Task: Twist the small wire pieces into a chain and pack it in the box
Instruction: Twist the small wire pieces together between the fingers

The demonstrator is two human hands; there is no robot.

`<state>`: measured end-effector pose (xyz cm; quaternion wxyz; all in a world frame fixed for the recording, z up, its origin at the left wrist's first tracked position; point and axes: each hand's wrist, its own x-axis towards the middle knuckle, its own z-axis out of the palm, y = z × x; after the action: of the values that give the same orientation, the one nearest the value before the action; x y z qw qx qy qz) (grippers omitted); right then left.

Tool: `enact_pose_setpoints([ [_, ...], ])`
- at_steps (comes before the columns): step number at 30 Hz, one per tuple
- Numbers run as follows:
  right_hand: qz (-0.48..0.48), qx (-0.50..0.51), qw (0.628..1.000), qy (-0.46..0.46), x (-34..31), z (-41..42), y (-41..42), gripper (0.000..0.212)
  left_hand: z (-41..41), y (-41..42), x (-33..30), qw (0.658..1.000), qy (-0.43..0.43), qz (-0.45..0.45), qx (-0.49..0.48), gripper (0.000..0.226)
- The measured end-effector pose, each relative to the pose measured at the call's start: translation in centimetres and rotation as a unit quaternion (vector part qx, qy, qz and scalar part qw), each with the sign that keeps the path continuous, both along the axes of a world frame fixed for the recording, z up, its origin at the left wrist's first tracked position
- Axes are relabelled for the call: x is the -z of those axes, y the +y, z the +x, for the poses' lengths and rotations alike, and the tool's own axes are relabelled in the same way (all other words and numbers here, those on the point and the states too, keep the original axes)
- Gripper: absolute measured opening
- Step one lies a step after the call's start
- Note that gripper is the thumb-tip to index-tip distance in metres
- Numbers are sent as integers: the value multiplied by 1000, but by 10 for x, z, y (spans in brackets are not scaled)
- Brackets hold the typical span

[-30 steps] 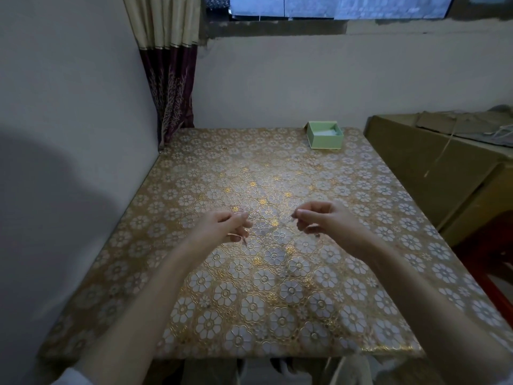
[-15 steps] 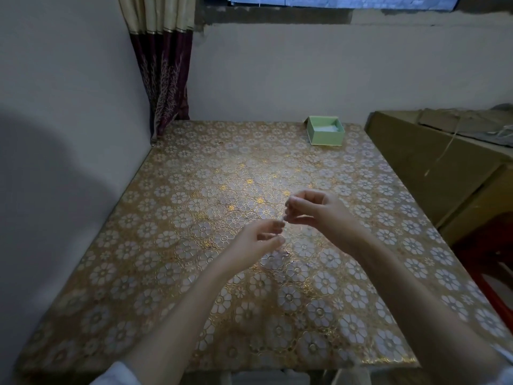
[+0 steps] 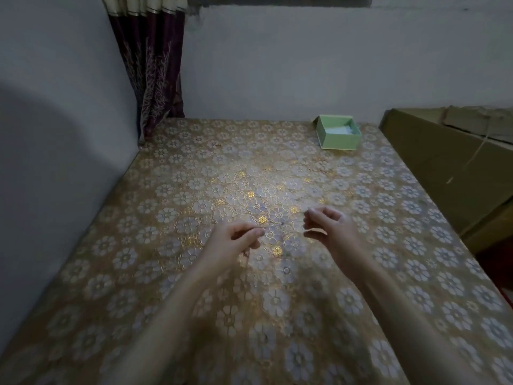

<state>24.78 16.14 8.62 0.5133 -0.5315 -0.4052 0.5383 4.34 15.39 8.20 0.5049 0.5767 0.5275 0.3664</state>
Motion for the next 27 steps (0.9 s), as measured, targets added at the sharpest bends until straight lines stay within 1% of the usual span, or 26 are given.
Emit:
enact_pose_setpoints([
  [2, 7, 0, 999, -31, 13, -6, 15, 12, 2, 19, -3, 1000, -18, 6, -4, 11],
  [5, 40, -20, 995, -94, 25, -19, 39, 8, 11, 47, -5, 999, -25, 21, 10, 31],
  [6, 53, -21, 993, -103, 29, -23, 48, 8, 15, 57, -5, 999, -36, 20, 12, 34],
  [9, 72, 2, 992, -108, 40, -29, 74, 11, 21, 84, 1, 997, -80, 17, 0, 29],
  [10, 79, 7, 991, -108, 43, -30, 81, 14, 21, 92, 4, 997, -72, 32, -9, 24],
  [12, 86, 14, 992, -96, 50, -35, 96, 19, 21, 106, 10, 997, -28, 73, -29, 9],
  [13, 83, 16, 993, -87, 53, -36, 103, 20, 21, 113, 12, 996, -9, 87, -31, 6],
  [15, 83, 13, 992, -94, 56, -38, 115, 21, 21, 125, 14, 995, 0, 93, -26, 14],
  [18, 91, -25, 989, -110, 57, -36, 127, 23, 21, 138, 17, 995, -26, 90, -37, 21],
  [22, 93, -104, 981, -135, 55, -32, 126, 24, 19, 143, 24, 994, -63, 73, -45, 16],
  [24, 86, -140, 975, -149, 52, -32, 124, 19, 17, 141, 24, 994, -66, 64, -51, 12],
  [27, 92, -144, 973, -158, 51, -31, 124, 13, 13, 140, 20, 994, -77, 46, -55, 9],
])
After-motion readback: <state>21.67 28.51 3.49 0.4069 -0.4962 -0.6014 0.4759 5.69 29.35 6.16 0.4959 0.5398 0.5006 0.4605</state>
